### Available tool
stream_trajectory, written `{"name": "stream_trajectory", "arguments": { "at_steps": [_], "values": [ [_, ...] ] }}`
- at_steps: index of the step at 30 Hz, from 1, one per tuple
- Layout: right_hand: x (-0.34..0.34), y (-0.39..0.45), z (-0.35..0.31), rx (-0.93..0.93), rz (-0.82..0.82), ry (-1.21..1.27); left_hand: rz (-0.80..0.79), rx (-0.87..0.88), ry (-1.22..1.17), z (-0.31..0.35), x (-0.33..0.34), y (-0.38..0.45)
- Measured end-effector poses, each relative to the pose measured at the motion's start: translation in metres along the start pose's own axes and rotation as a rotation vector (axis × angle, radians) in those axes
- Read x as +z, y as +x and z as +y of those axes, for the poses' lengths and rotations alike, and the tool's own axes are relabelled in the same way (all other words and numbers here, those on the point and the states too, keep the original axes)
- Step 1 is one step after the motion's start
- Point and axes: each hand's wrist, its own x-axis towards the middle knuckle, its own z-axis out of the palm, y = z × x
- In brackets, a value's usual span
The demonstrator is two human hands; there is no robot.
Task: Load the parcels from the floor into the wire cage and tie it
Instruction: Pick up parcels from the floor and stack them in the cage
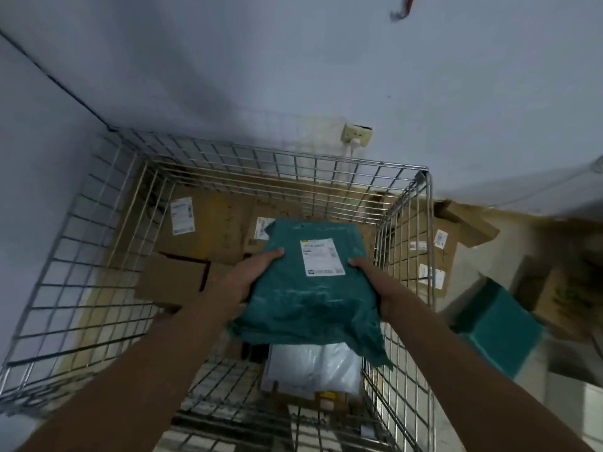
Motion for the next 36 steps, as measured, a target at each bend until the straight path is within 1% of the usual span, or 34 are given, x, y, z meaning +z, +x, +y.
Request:
{"name": "stream_trajectory", "arguments": {
  "at_steps": [3, 6, 8, 11, 16, 19, 21, 23, 25, 27, 31, 33, 36],
  "values": [
    [-0.022, 0.057, -0.006, -0.044, 0.026, 0.066, -0.041, 0.018, 0.060, 0.021, 0.021, 0.066],
    [-0.050, 0.105, -0.007, -0.031, 0.068, 0.082, -0.052, -0.010, 0.103, 0.030, 0.042, 0.122],
    [-0.064, 0.131, -0.004, -0.038, 0.067, 0.111, -0.064, -0.014, 0.135, 0.031, 0.055, 0.153],
    [-0.074, 0.164, 0.005, -0.097, 0.106, 0.163, -0.057, 0.056, 0.125, 0.027, 0.066, 0.195],
    [-0.091, 0.207, 0.027, -0.221, 0.288, 0.070, -0.030, 0.237, 0.086, -0.017, 0.065, 0.239],
    [-0.082, 0.221, 0.036, -0.287, 0.393, 0.019, -0.020, 0.310, 0.091, -0.040, 0.064, 0.260],
    [-0.077, 0.234, 0.040, -0.291, 0.444, -0.048, 0.026, 0.340, 0.198, -0.047, 0.067, 0.275],
    [-0.075, 0.250, 0.050, -0.265, 0.457, -0.159, 0.051, 0.314, 0.356, -0.054, 0.069, 0.290],
    [-0.072, 0.259, 0.060, -0.236, 0.477, -0.246, 0.075, 0.247, 0.421, -0.062, 0.071, 0.302],
    [-0.065, 0.256, 0.068, -0.242, 0.530, -0.289, 0.109, 0.207, 0.408, -0.064, 0.076, 0.299],
    [-0.052, 0.239, 0.075, -0.240, 0.659, -0.436, 0.144, 0.230, 0.399, -0.055, 0.088, 0.278],
    [-0.044, 0.224, 0.072, -0.236, 0.682, -0.523, 0.155, 0.249, 0.429, -0.051, 0.089, 0.265],
    [-0.035, 0.202, 0.066, -0.233, 0.680, -0.690, 0.123, 0.284, 0.485, -0.047, 0.091, 0.240]
  ]
}}
